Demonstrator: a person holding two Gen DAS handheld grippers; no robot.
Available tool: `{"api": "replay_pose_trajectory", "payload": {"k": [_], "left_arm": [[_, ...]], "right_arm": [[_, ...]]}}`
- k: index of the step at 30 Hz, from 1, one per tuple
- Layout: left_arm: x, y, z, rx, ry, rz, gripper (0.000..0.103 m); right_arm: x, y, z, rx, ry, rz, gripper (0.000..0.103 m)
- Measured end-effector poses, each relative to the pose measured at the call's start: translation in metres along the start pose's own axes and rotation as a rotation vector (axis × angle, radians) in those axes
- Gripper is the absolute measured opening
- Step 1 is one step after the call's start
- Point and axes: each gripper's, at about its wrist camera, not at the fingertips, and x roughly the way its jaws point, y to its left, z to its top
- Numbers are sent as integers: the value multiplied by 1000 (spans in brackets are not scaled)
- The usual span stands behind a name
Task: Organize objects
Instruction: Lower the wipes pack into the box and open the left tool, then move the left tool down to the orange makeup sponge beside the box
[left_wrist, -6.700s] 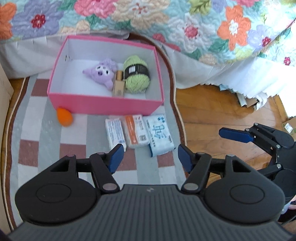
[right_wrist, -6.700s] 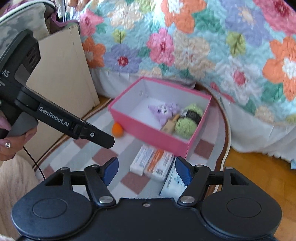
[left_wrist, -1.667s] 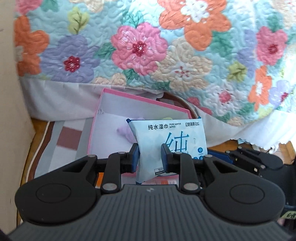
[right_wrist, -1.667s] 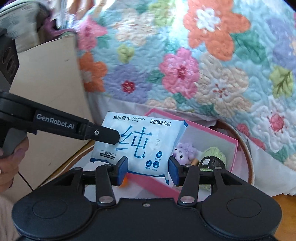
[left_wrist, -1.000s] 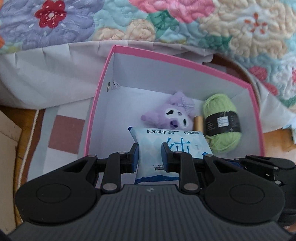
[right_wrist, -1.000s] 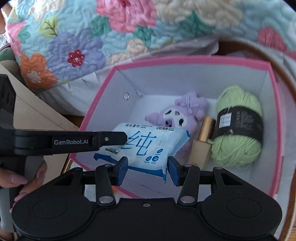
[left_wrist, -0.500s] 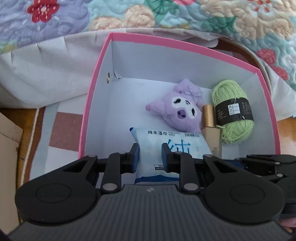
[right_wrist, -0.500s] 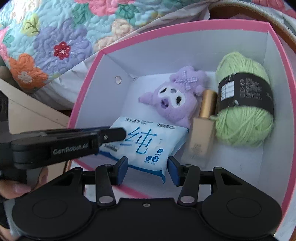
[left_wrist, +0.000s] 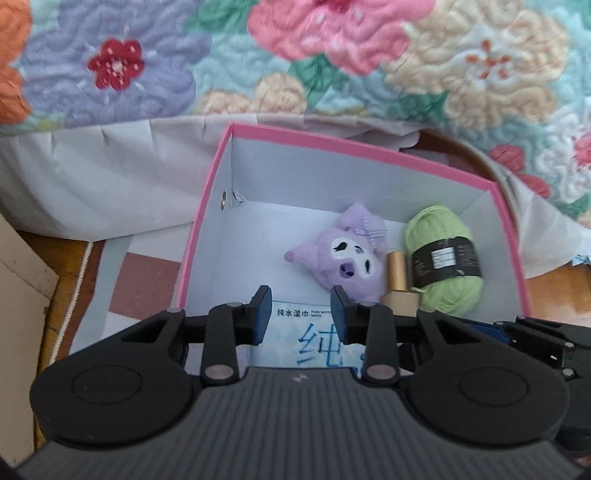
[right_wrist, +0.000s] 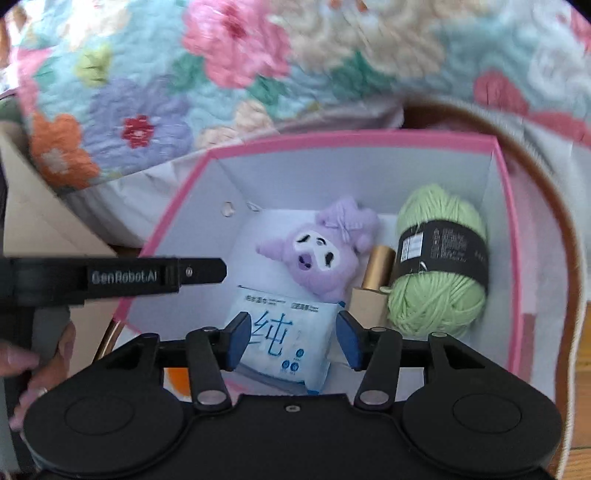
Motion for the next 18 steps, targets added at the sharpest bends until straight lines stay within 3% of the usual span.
{"api": "replay_pose_trajectory", "payload": {"k": [9, 18], "left_arm": [[-77, 7, 5, -17, 10, -47, 41], [-140, 31, -20, -13, -22, -54, 44]], "right_arm": [[-68, 45, -14, -178, -70, 47, 56], [-115, 100, -35, -285, -115, 143, 60]]}}
